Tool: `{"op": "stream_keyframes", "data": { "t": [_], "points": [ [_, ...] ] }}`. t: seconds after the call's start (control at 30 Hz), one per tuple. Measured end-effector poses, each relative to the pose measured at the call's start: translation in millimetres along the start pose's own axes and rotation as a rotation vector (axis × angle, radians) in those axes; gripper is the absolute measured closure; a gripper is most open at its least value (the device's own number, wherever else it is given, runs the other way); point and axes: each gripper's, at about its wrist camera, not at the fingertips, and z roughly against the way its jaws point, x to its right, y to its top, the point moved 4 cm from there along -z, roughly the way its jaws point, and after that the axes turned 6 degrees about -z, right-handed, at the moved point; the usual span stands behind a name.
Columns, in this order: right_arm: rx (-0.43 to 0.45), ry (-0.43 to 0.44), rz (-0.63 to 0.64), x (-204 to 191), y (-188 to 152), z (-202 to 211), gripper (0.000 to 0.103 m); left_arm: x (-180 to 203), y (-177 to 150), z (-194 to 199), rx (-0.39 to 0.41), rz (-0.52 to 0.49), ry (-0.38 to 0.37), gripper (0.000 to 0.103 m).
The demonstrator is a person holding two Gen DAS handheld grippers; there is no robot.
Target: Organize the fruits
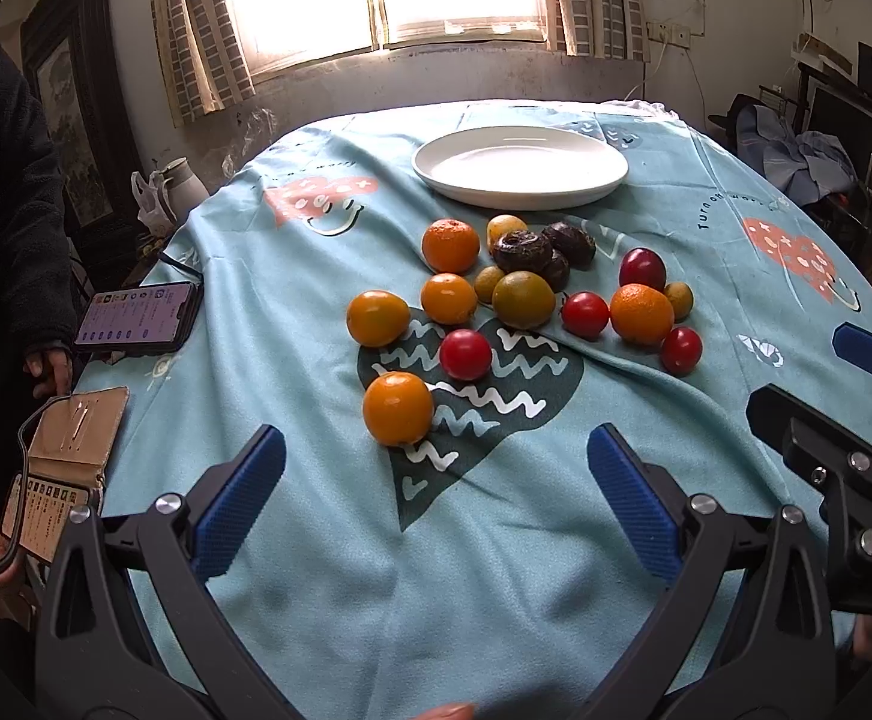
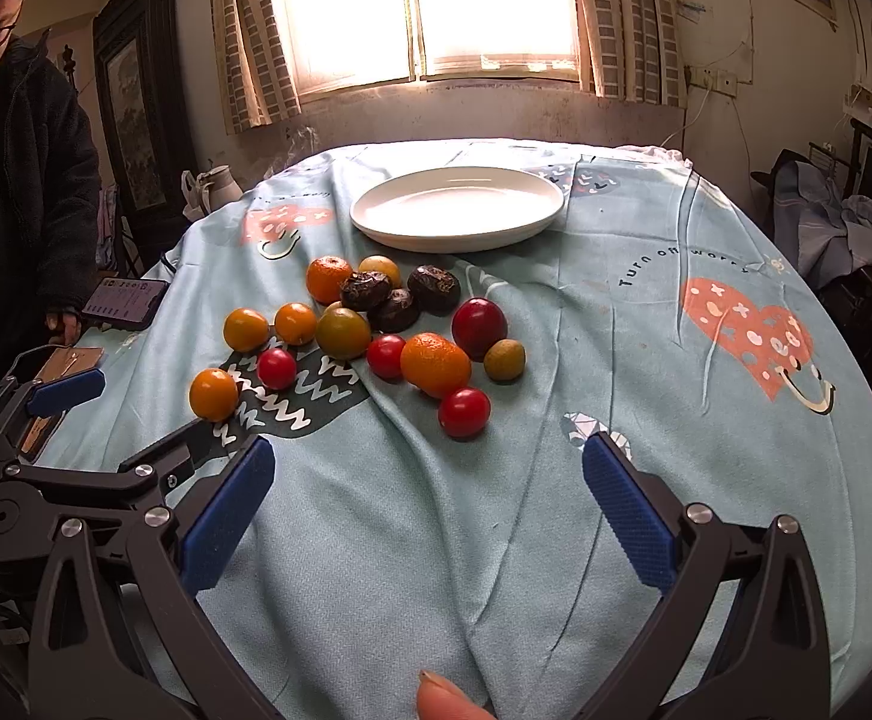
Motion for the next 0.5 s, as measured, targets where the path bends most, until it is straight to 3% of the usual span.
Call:
{"op": "stream_keyframes", "data": {
  "t": [0.5],
  "points": [
    [-0.001, 0.001, 0.0, 0.5, 0.3, -0.4, 0.001, 0.8, -1.1, -3.1, -0.009, -0.007, 0.001, 0.002]
  ]
}}
